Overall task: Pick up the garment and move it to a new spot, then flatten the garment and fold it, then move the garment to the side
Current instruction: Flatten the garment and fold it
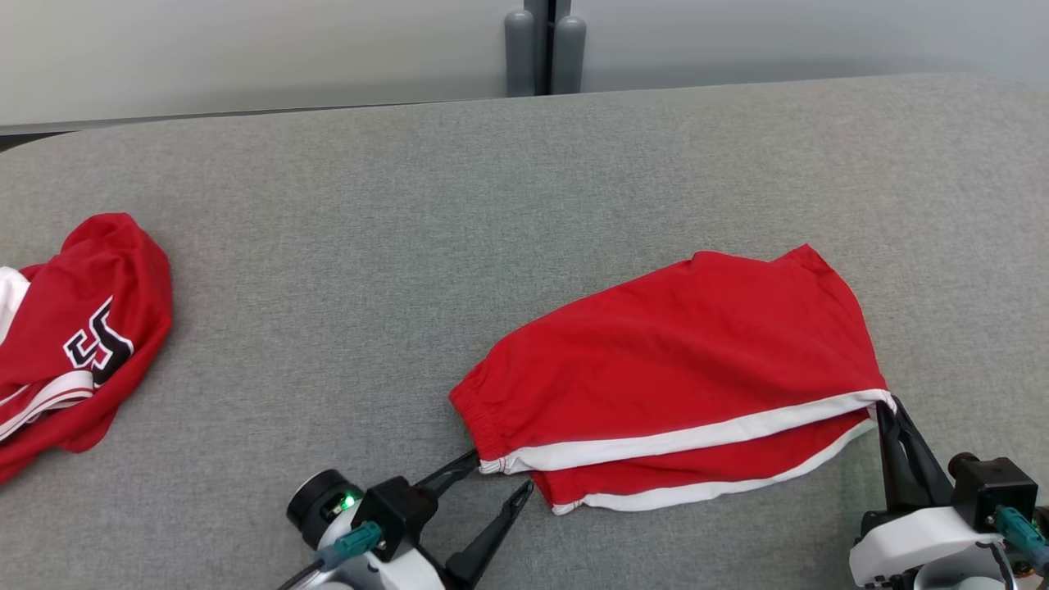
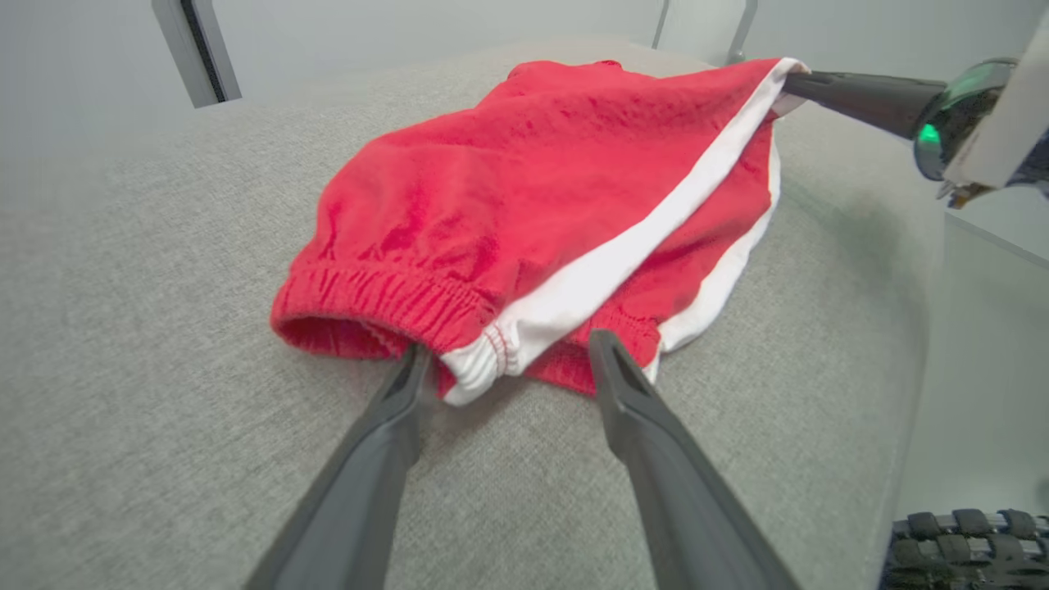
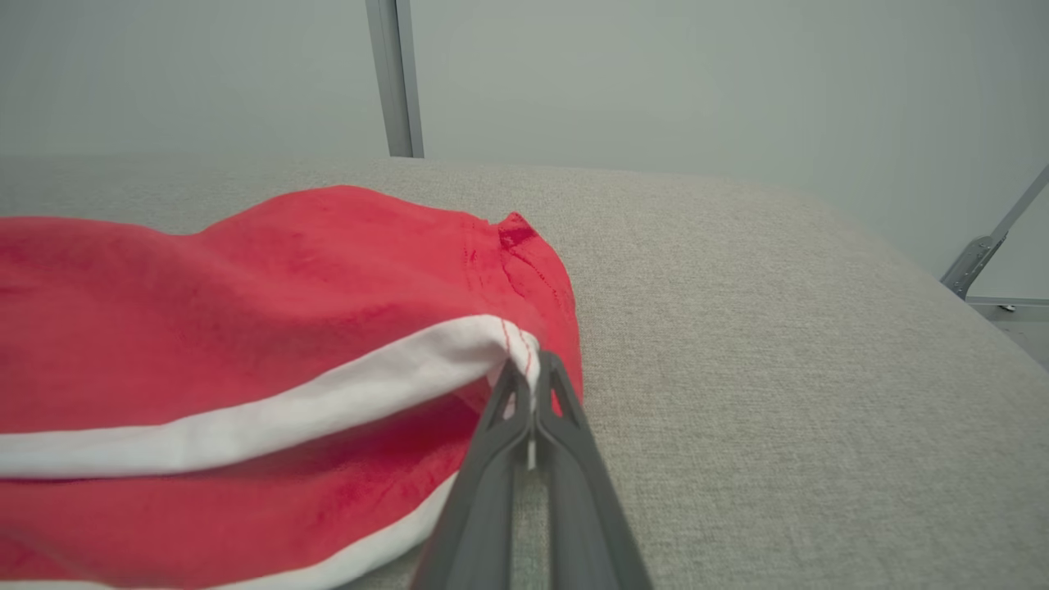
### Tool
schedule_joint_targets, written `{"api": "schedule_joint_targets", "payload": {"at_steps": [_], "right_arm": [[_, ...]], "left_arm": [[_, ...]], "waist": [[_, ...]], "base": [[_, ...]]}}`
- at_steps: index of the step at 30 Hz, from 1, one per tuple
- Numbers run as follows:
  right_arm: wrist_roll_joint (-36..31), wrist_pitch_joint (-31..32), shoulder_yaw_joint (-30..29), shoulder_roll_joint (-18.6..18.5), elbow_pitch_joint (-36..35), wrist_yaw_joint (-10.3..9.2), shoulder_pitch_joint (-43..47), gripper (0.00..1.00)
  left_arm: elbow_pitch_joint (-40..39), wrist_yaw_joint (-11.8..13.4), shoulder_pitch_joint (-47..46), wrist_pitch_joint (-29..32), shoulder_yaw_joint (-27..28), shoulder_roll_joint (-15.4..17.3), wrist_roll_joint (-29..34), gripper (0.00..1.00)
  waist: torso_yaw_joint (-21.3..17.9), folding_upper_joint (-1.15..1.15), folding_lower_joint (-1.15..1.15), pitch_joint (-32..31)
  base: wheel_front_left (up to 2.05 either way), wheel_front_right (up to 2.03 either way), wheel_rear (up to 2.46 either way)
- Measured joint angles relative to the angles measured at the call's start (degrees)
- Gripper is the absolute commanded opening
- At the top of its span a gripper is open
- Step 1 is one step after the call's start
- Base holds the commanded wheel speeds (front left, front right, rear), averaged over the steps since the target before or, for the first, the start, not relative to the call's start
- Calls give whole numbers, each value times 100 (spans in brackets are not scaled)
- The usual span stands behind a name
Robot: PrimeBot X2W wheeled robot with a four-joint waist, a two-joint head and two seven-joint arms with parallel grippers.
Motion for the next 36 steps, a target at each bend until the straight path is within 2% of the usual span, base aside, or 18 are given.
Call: {"api": "schedule_joint_targets", "payload": {"at_steps": [1, 9, 12, 15, 18, 20, 23, 27, 30, 33, 36], "right_arm": [[15, -1, 20, -1, -1, 0, -2, 0], [56, -1, 46, -46, -78, 0, -80, 0], [230, 0, 53, -57, -182, 0, -394, 0], [438, 0, 77, -224, -222, 0, -1080, 0], [648, -1, 73, -420, -237, 0, -2124, 0], [753, -1, 89, -568, -212, 0, -2877, 0], [940, -1, 44, -843, -155, -1, -3982, 0], [1047, -1, 40, -1159, -203, 0, -5056, 0], [1034, 0, 13, -1348, -416, -1, -5411, 0], [957, -1, 22, -1478, -719, 0, -5397, 0], [942, -1, 14, -1573, -1065, 0, -4949, 0]], "left_arm": [[-3, 0, -50, 0, -45, -5, -75, 0], [-102, 0, -328, 0, -277, 154, -567, 0], [-355, 0, -597, 1, -377, 202, -1136, 0], [-613, 0, -1363, 35, -588, 422, -1694, 0], [-815, 0, -2483, 229, -572, 593, -2402, 0], [-878, 0, -3301, 446, -491, 636, -2906, 0], [-768, 0, -4656, 662, -424, 592, -3228, 0], [-609, 0, -6058, 581, -568, 446, -3310, 0], [-455, 0, -6673, 283, -635, 494, -3275, 0], [-517, 0, -6796, 119, -714, 568, -3359, 0], [-815, 0, -6490, 37, -854, 779, -3419, 0]], "waist": [[-20, 0, 0, 6], [-160, 0, 0, 46], [-209, 0, 0, 128], [-280, 0, 0, 261], [-364, 0, 0, 462], [-419, 0, 0, 641], [-485, 0, 0, 970], [-558, 0, 0, 1382], [-605, 0, 0, 1563], [-585, 0, 0, 1573], [-498, 0, 0, 1517]], "base": [[0, 0, 0], [0, 0, 0], [0, 0, 0], [0, 0, 0], [0, 0, 0], [0, 0, 0], [0, 0, 0], [0, 0, 0], [0, 0, 0], [0, 0, 0], [0, 0, 0]]}}
